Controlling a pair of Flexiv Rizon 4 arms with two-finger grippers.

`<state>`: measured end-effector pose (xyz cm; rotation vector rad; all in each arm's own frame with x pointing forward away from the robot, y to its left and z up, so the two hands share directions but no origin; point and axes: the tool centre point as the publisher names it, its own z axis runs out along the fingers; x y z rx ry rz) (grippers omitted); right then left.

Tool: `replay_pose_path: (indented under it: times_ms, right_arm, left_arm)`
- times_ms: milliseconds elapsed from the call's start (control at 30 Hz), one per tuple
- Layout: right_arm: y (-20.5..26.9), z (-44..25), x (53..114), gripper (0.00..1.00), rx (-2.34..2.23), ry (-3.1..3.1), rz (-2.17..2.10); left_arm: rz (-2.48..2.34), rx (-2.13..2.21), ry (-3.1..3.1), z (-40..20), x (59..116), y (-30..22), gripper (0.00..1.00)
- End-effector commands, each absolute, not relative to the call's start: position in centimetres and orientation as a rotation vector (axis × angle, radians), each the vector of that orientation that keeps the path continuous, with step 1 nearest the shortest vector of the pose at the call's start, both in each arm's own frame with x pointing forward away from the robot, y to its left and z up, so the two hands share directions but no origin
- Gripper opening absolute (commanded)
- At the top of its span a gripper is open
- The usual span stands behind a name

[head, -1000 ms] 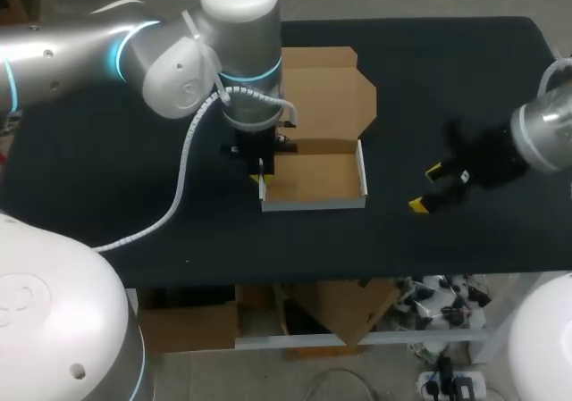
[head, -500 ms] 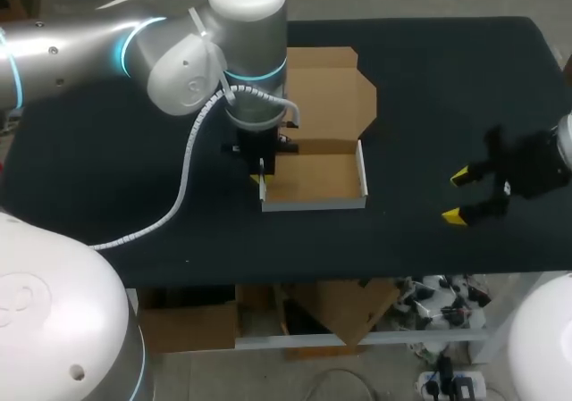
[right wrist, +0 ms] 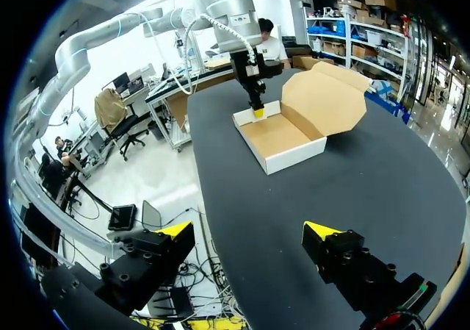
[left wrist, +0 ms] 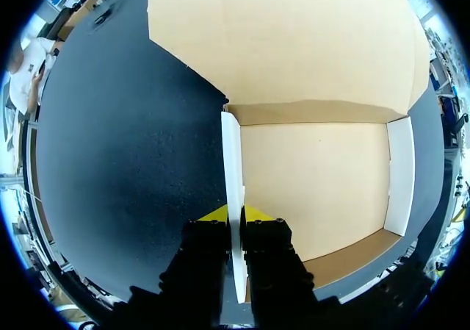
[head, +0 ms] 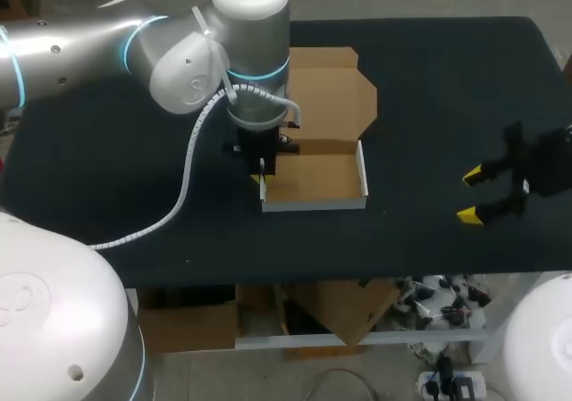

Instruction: Assemble the packaging by folding the flat box into shape, placing the metal phone stand inside, and closing the box properly

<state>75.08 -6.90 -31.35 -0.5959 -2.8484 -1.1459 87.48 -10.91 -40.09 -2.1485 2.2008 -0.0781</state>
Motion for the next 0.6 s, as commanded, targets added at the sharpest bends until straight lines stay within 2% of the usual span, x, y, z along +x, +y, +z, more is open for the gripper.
replay_pose_path:
  times_ms: [33,600]
  right_arm:
    - [-6.85,-31.28,74.89,1.0,-0.598,-2.853,-1.146]
    - [-7.05,-31.64,74.19,1.0,-0.635,-2.946,-0.995]
  left_arm:
    - [-0.067,-2.144,2.195,-40.14,87.41,-11.05,0.0]
    - [-0.059,-2.136,2.197,-40.03,87.51,-10.98,0.0]
